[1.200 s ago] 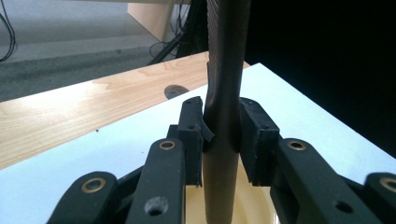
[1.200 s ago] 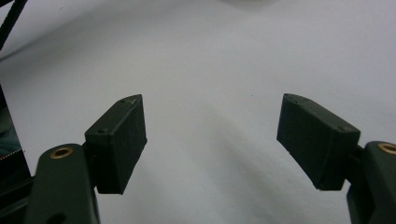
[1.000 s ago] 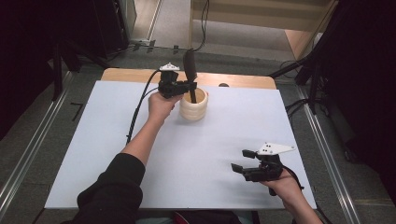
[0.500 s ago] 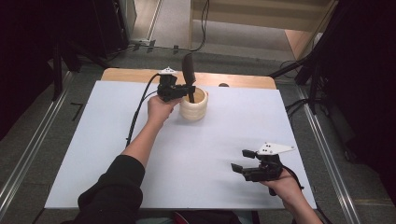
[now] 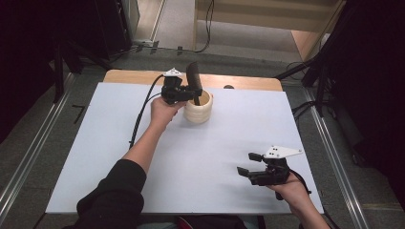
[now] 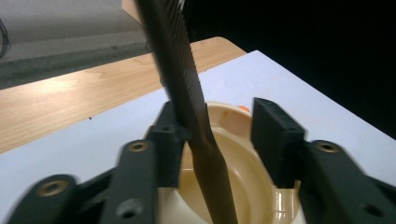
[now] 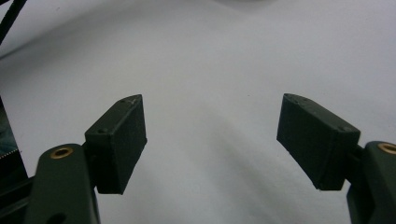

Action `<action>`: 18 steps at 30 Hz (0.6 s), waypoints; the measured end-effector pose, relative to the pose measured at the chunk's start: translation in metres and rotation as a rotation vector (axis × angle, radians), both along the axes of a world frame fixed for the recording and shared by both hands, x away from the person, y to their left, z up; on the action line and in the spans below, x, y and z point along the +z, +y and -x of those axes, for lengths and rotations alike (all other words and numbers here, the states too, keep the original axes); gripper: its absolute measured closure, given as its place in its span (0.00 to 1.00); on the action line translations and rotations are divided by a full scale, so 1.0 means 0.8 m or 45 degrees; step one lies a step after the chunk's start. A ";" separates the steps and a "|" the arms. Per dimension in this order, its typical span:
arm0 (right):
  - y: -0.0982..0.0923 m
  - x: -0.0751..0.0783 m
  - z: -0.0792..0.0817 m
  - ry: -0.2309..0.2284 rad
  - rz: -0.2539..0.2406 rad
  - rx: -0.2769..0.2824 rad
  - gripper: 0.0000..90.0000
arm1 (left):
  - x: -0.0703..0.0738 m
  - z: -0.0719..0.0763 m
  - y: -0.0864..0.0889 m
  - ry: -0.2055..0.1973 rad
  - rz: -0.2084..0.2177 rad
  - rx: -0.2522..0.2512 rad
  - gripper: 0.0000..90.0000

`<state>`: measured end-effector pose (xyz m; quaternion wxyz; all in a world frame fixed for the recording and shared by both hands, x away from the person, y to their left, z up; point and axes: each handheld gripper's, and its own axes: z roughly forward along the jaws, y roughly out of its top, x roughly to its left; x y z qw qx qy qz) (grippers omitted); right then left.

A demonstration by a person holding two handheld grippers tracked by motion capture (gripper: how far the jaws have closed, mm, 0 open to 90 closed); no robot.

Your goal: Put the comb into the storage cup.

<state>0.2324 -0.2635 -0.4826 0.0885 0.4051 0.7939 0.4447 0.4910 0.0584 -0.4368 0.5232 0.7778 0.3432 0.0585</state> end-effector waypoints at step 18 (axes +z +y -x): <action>-0.001 0.000 -0.002 0.000 0.004 -0.002 0.25 | 0.009 -0.005 0.033 0.152 -0.003 0.015 0.39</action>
